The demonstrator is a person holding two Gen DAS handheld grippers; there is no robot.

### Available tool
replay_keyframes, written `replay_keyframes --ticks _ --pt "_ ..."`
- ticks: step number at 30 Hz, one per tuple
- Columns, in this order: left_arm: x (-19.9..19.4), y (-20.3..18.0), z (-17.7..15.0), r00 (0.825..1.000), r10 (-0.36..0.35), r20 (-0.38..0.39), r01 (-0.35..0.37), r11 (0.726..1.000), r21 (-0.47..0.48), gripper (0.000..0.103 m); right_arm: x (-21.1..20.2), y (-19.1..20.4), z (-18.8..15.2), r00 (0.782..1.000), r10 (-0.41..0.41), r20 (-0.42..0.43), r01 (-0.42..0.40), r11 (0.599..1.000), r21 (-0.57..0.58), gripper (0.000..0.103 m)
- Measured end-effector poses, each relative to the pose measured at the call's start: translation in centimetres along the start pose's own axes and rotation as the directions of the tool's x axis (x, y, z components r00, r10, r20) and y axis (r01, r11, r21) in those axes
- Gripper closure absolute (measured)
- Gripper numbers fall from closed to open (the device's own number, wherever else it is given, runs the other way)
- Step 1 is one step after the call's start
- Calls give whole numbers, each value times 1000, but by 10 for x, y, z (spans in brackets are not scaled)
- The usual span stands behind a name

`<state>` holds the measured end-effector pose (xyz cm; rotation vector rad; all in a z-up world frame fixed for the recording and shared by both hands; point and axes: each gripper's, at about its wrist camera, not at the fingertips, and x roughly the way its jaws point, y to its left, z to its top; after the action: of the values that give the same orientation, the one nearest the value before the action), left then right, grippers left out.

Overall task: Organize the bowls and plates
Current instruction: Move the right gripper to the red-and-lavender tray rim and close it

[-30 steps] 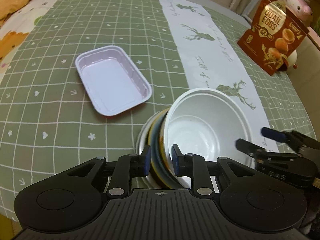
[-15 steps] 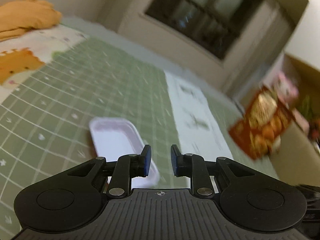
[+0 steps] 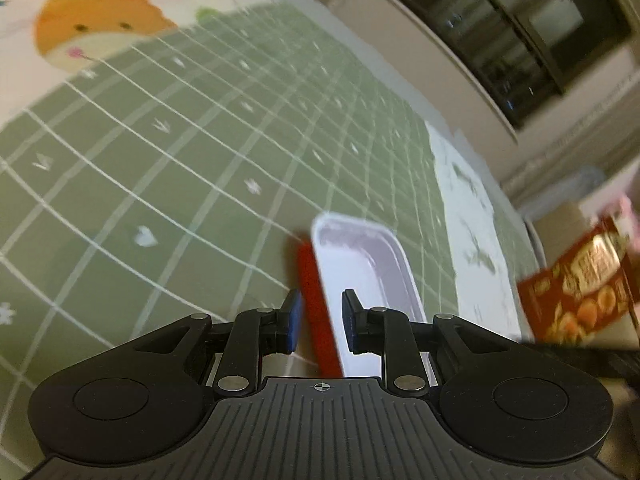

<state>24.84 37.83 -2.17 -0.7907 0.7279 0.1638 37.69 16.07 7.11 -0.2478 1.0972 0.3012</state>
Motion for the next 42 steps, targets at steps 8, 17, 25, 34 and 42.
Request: replay_keyframes --ticks 8,17,25,34,42 --pt "10 -14 -2 1000 24 16 -25 998 59 79 79 15 26 990 -26 -136 36 997 74 38" --pt "27 -2 -2 999 42 -16 -41 999 31 78 109 13 29 978 -62 -198 87 989 122 45" --pt "17 5 0 999 50 4 -51 998 30 78 104 27 20 968 89 -233 -57 988 141 47" --pt "15 8 2 998 60 3 -60 998 31 78 100 34 16 974 76 -213 -56 993 101 53" --pt "30 11 0 997 63 -39 -62 998 30 78 121 29 17 968 60 -244 -28 991 134 59"
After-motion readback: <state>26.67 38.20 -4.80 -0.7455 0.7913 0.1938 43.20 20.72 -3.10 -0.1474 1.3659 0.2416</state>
